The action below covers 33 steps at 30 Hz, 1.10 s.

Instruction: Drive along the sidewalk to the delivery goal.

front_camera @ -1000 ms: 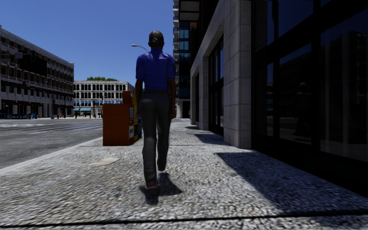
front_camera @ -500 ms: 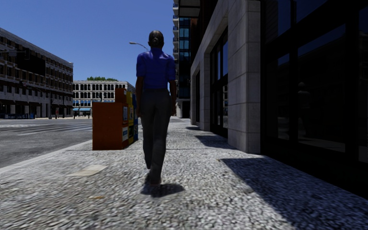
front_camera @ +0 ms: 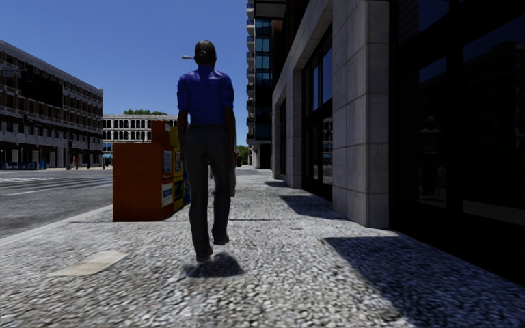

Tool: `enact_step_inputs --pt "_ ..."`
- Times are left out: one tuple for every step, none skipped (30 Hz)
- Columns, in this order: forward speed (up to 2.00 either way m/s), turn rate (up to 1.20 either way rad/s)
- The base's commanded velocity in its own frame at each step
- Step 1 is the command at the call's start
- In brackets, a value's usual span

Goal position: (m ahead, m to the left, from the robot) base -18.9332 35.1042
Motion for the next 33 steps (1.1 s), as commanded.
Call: enact_step_inputs --pt "1.06 0.00" --pt "1.06 0.00" --pt "1.06 0.00" --pt "1.06 0.00" --pt "1.06 0.00" --pt "1.06 0.00" --pt "1.06 0.00" --pt "1.06 0.00" --pt "1.06 0.00" --pt "1.06 0.00" --pt "1.06 0.00" --pt "1.06 0.00" --pt "1.06 0.00" --pt "1.05 0.00" --pt "1.04 -0.03" --pt "1.04 -0.03" --pt "1.03 -0.06" --pt "1.03 -0.09" --pt "1.03 -0.09" --pt "1.03 -0.14" --pt "1.03 -0.20" --pt "1.03 -0.22" --pt "1.03 -0.22" --pt "1.03 -0.23" --pt "1.03 -0.24" --pt "1.03 -0.24" --pt "1.03 -0.24" --pt "1.03 -0.24" --pt "1.03 -0.25" --pt "1.03 -0.25" --pt "1.03 -0.25" --pt "1.03 -0.25" --pt "1.03 -0.25"
